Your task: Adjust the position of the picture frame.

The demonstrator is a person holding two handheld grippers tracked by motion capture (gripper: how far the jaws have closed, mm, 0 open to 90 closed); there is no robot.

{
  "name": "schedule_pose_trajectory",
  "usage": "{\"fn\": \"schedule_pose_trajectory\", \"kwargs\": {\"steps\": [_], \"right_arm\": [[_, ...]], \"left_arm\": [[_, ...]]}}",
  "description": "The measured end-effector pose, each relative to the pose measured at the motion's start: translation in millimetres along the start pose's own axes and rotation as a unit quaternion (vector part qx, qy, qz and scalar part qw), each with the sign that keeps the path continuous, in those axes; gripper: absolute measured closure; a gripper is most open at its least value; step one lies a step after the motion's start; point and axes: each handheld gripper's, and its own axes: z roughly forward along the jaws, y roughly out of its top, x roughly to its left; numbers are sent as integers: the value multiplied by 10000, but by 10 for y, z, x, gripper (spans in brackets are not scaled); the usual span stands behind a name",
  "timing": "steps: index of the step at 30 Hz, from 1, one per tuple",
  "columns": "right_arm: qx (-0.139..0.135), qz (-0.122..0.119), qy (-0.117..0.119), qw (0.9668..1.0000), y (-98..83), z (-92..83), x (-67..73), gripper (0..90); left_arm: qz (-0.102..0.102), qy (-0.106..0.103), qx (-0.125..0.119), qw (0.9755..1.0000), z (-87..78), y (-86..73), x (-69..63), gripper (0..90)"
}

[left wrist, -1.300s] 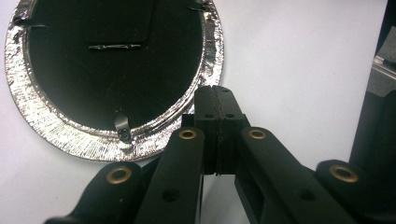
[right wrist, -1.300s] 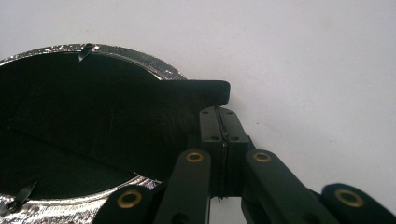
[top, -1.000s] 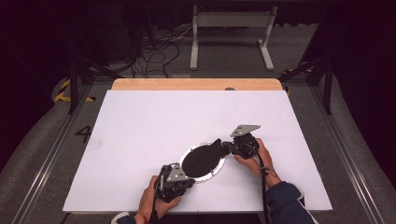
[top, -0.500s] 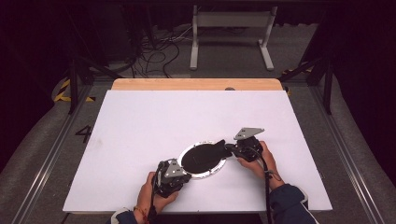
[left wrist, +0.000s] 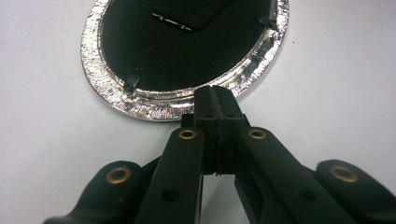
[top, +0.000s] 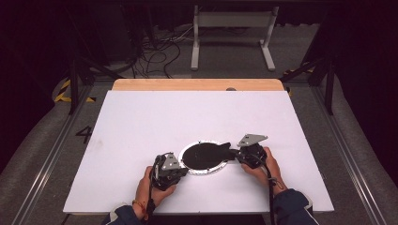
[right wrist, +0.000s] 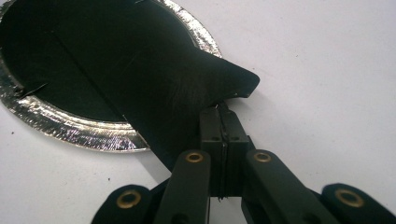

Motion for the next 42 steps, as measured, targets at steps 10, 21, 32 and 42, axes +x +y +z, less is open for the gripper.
{"fn": "schedule_pose_trajectory", "kwargs": {"steps": [10, 21, 32, 42], "right_arm": [[25, -1, 124, 9999, -37, -47, 47, 900], [3, -141, 233, 9996, -88, -102, 160, 900], [5, -239, 330, 9992, -123, -140, 267, 900], [-27, -302, 349, 9989, -117, -127, 287, 900]], "left_arm": [[-89, 22, -17, 10000, 33, 60, 294, 899], [-196, 147, -49, 9997, 86, 131, 489, 896], [-107, 9, 56, 9999, 63, 131, 435, 867], [39, -281, 6, 9996, 102, 132, 291, 863]]}}
